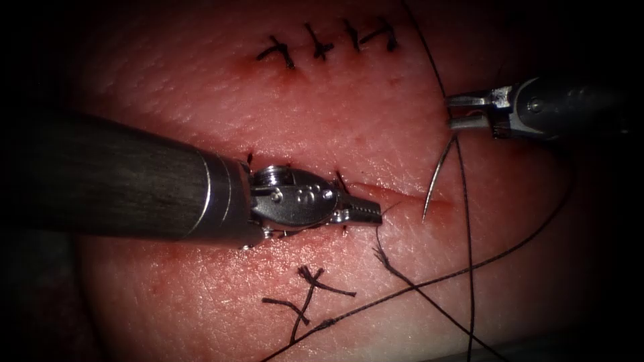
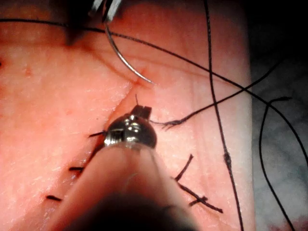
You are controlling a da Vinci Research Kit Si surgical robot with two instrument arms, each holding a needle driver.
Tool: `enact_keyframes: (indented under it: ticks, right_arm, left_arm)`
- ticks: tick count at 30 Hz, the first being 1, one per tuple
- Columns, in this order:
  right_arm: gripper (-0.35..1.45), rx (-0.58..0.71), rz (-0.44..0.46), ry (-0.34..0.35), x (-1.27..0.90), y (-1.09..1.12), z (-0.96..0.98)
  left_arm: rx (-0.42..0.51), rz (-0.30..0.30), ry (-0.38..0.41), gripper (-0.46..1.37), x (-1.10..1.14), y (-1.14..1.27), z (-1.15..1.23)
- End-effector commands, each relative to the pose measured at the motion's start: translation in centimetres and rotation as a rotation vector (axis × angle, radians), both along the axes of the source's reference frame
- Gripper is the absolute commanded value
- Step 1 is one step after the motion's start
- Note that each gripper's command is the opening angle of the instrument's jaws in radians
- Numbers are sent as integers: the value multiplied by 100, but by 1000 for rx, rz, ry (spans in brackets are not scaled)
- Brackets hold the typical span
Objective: Wound Closure
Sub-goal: Insert needle into the flesh atop the incision using the right needle driver
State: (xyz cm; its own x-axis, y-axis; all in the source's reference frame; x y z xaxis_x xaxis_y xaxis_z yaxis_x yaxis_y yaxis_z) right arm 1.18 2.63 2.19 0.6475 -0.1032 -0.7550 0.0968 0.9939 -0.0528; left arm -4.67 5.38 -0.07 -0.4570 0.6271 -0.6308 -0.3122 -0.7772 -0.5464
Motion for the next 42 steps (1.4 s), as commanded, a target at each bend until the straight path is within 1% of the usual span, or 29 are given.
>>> enact_keyframes:
  ticks: [1,7,15,21,27,33,37,42]
  right_arm:
    - [-35,-6,7,2,-1,0,0]
    - [-35,-18,6,5,-1,1,-1]
    - [-35,-31,-6,4,-1,0,-2]
    - [-35,-47,-13,5,-2,-1,-3]
    - [-35,-73,-31,-5,-2,0,-2]
    - [-35,-152,-24,-4,0,0,-1]
    - [-35,-206,-42,-12,2,0,1]
    - [-35,-255,-41,-7,3,-1,6]
  left_arm:
    - [4,0,-5,-35,0,-1,2]
    - [19,-8,-2,-35,-2,-3,17]
    - [37,17,39,-35,-10,-7,45]
    - [77,47,100,-35,-11,-30,60]
    - [88,44,101,-35,-3,-48,64]
    - [105,38,106,-35,5,-56,76]
    - [112,31,107,-35,7,-57,85]
    - [122,25,106,-35,8,-57,92]
